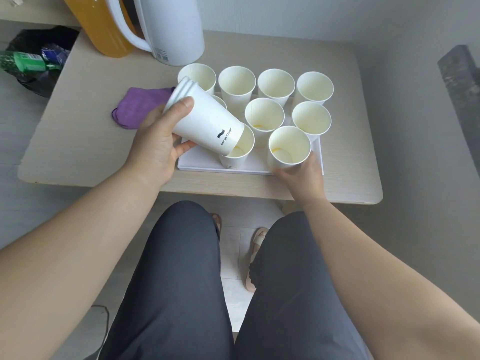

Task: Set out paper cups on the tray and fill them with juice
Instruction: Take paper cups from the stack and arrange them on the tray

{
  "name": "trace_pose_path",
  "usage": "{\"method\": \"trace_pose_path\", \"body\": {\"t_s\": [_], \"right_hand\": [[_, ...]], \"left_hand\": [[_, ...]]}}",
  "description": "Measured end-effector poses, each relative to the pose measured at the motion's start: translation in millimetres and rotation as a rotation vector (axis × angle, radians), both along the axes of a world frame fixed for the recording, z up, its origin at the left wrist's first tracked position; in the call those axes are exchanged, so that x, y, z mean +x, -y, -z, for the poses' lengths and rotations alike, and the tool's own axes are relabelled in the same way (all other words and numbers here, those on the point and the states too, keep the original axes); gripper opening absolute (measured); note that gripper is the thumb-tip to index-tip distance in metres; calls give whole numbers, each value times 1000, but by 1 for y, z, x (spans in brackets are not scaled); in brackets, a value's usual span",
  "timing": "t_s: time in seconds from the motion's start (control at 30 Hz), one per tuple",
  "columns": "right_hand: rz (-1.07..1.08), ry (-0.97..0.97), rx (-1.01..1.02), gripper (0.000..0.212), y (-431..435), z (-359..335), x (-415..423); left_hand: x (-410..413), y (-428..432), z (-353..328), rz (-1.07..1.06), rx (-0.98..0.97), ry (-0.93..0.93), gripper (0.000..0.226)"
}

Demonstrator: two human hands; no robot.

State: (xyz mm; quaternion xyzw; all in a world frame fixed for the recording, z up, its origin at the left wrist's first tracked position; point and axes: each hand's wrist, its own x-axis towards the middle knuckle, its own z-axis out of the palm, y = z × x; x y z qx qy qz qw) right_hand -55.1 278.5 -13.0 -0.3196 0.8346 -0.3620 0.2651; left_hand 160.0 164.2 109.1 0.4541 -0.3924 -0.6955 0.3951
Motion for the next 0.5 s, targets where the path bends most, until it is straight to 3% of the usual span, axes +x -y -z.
{"method": "trace_pose_path", "body": {"t_s": [0.23, 0.33, 0.43, 0.5], "right_hand": [[-32, 44, 45, 67, -7, -13, -3], [34, 34, 10, 57, -21, -26, -3], [207, -40, -238, 30, -38, -52, 7], [209, -87, -430, 20, -38, -76, 20]], "left_hand": [[-3, -6, -1, 7, 11, 25, 4], [-6, -10, 1, 20, 21, 17, 5], [-11, -14, 1, 50, 14, 9, 12], [-16, -16, -1, 72, 8, 11, 22]]}}
